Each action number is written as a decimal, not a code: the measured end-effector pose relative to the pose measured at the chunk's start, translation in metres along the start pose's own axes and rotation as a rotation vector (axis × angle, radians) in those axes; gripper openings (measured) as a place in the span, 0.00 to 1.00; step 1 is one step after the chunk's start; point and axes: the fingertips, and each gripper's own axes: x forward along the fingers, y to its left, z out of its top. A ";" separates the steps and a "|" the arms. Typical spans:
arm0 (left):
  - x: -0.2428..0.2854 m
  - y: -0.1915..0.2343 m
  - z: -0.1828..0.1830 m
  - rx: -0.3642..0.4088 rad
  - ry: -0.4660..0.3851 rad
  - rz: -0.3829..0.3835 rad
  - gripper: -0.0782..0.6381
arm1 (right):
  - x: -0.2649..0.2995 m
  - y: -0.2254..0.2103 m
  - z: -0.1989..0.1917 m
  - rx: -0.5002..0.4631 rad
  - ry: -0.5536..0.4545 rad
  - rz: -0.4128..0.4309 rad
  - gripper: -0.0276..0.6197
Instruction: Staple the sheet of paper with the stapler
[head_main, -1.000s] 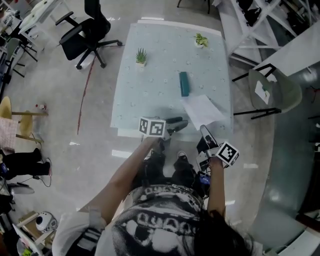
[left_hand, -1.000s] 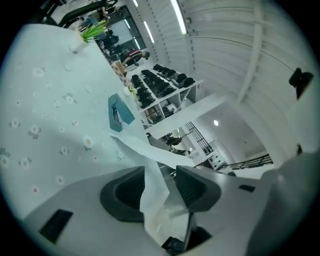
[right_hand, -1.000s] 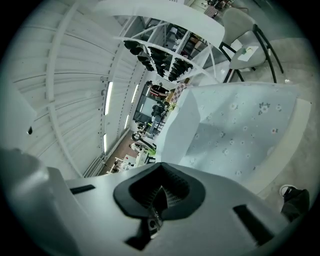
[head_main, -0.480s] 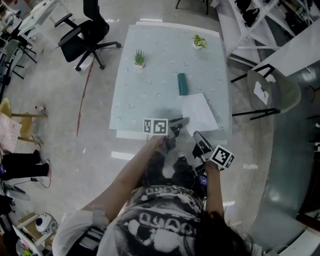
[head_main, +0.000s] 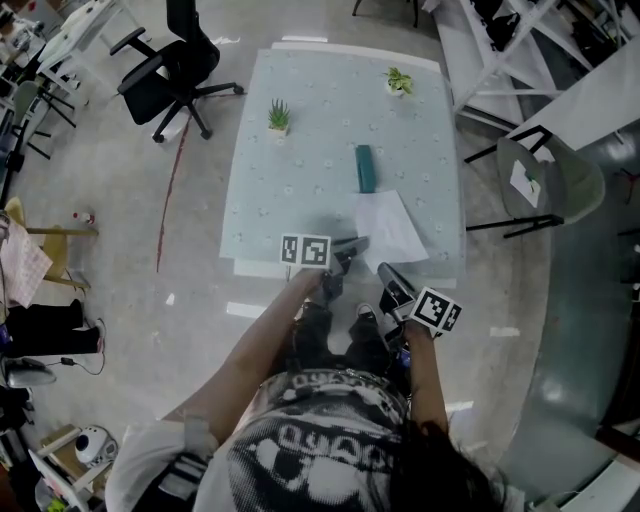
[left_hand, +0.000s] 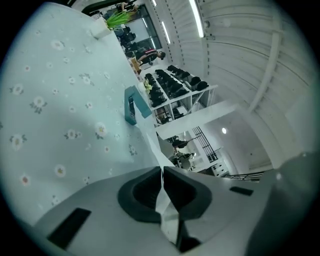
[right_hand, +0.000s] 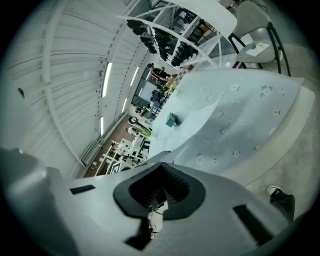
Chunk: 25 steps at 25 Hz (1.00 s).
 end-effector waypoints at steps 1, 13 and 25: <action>-0.001 0.001 0.001 0.004 -0.004 0.001 0.13 | 0.002 0.000 -0.001 -0.004 0.005 0.000 0.03; -0.010 0.027 0.017 0.003 0.039 0.091 0.13 | 0.030 -0.017 -0.004 0.003 0.044 -0.055 0.03; -0.022 0.036 0.028 -0.070 0.104 0.161 0.46 | 0.015 -0.022 -0.025 -0.012 0.127 -0.112 0.19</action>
